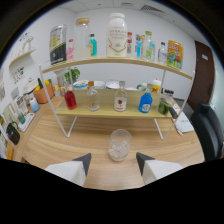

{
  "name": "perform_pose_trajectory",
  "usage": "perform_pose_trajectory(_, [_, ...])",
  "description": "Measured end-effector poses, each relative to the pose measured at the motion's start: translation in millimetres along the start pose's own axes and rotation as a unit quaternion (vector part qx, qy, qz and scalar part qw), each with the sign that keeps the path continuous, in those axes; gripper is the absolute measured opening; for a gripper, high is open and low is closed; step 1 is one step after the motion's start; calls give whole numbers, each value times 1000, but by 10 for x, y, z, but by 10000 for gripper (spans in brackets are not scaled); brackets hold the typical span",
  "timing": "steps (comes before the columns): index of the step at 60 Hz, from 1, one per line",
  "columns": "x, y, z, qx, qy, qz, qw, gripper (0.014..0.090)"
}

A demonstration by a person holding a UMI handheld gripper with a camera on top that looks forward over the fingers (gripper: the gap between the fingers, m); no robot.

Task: Make me a cup of Mojito.

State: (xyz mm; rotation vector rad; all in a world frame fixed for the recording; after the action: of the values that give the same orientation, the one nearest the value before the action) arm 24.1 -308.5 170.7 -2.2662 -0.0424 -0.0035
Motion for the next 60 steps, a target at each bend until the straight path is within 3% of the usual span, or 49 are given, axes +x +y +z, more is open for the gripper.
perform_pose_trajectory(37, [-39,39,-144,5,3,-11,1000,861])
perform_pose_trajectory(60, [710,174,-357,11,21,14,1000,860])
